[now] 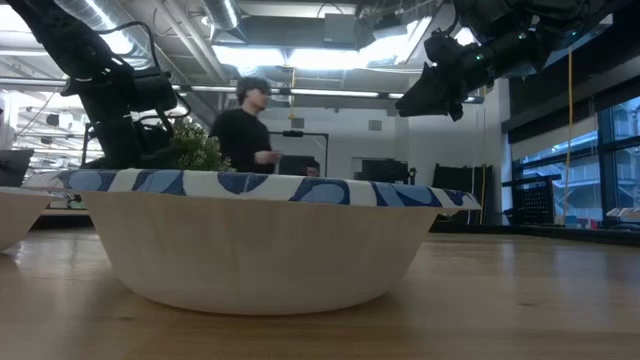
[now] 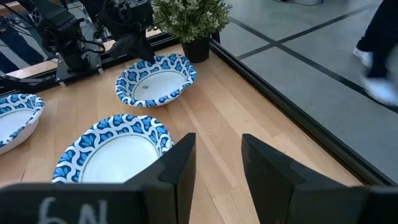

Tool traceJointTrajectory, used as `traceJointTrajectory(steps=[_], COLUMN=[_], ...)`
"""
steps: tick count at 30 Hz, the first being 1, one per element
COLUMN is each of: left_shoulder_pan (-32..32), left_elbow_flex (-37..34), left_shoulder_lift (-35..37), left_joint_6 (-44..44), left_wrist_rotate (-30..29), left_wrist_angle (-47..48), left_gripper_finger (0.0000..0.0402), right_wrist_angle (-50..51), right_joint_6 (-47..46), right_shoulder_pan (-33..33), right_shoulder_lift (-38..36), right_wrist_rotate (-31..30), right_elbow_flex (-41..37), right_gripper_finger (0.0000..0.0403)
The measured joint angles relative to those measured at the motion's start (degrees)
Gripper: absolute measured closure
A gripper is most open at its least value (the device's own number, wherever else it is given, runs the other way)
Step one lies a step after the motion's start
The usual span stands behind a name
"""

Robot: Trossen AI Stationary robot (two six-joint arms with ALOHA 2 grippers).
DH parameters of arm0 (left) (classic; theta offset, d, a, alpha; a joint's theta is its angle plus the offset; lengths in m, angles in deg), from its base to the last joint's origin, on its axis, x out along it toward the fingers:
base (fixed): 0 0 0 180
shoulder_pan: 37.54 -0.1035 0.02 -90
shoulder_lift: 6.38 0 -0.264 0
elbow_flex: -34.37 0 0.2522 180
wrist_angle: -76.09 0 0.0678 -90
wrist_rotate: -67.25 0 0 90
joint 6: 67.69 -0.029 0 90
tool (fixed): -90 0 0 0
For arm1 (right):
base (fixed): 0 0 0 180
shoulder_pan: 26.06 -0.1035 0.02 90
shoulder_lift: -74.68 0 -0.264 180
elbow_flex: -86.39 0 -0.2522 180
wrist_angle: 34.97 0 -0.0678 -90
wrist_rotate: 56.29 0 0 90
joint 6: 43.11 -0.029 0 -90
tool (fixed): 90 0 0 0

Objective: Nest bowls inside each other
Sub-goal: Stack the white patterned bowl on top of the top right white patterned bowl

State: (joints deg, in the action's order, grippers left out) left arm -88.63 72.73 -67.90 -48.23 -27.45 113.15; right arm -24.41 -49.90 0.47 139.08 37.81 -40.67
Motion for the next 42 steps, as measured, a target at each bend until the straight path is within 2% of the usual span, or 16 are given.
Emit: traceJointTrajectory(steps=[9,25,33,42], left_shoulder_pan=[0.00,-0.02,-0.40,-2.09], left_elbow_flex=[0.00,0.00,0.10,7.28], left_shoulder_lift=[0.02,0.02,0.62,0.88], left_joint_6=[0.13,-0.54,-0.60,-3.52], left_wrist_rotate=[0.17,3.02,9.89,12.00], left_wrist_angle=[-0.12,-1.22,-8.37,-7.94], left_gripper_finger=[0.0371,0.0385,0.0386,0.0399], right_wrist_angle=[0.01,0.57,1.47,2.47], right_joint_6=[0.30,0.94,1.09,1.27], right_shoulder_pan=[0.00,1.06,1.07,1.07], right_shoulder_lift=[0.00,0.00,0.00,0.00], right_wrist_rotate=[-0.01,-0.02,-0.02,-0.02], right_elbow_flex=[0.00,0.02,0.02,0.02], right_gripper_finger=[0.0273,0.0273,0.0273,0.0273])
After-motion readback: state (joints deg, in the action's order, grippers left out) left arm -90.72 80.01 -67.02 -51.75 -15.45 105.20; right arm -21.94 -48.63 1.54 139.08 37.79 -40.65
